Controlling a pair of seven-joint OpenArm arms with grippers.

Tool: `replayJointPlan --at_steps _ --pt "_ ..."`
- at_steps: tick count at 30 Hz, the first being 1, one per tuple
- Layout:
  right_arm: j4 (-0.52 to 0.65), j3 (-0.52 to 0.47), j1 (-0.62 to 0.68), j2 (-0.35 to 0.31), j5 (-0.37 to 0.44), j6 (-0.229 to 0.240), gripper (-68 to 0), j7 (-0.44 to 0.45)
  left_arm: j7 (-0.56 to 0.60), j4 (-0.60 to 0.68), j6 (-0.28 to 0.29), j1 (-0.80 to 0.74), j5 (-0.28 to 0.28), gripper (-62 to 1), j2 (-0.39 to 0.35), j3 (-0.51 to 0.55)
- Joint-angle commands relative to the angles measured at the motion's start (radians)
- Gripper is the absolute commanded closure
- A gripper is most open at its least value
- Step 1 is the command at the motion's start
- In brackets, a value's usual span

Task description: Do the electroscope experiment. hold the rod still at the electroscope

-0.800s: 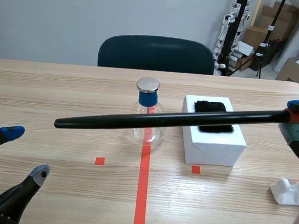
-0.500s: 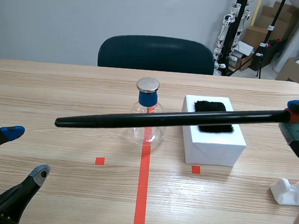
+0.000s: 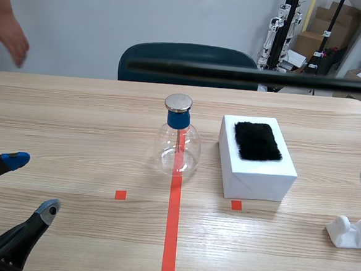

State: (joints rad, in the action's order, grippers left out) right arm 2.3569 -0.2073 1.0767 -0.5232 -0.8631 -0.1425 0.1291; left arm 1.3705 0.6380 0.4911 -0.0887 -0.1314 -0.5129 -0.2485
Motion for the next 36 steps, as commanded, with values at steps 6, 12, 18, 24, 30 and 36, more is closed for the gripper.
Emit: replayJointPlan --at_steps 6,12,18,24,30,36 --pt "-0.069 -0.004 -0.189 0.002 0.032 -0.018 -10.2 -0.053 0.018 0.009 0.002 0.003 0.007 -62.3 -0.005 0.003" --pt "-0.215 -0.004 -0.346 0.000 0.038 -0.018 -10.2 -0.065 0.018 0.009 0.002 0.003 0.007 -62.3 -0.005 0.003" --pt "-0.309 0.008 -0.477 -0.028 0.034 -0.014 -10.2 -0.074 0.018 0.009 0.002 0.003 0.007 -62.3 -0.005 0.003" --pt "-0.387 0.113 -0.627 -0.058 -0.045 -0.013 -10.2 -0.121 0.018 0.009 0.002 0.003 0.007 -62.3 -0.005 0.003" --pt "-0.483 0.270 -0.788 -0.070 -0.143 0.010 -10.2 -0.154 0.018 0.009 0.002 0.003 0.007 -62.3 -0.005 0.003" --pt "-0.584 0.415 -0.922 -0.069 -0.231 0.013 -10.2 -0.171 0.018 0.009 0.002 0.003 0.007 -62.3 -0.005 0.003"
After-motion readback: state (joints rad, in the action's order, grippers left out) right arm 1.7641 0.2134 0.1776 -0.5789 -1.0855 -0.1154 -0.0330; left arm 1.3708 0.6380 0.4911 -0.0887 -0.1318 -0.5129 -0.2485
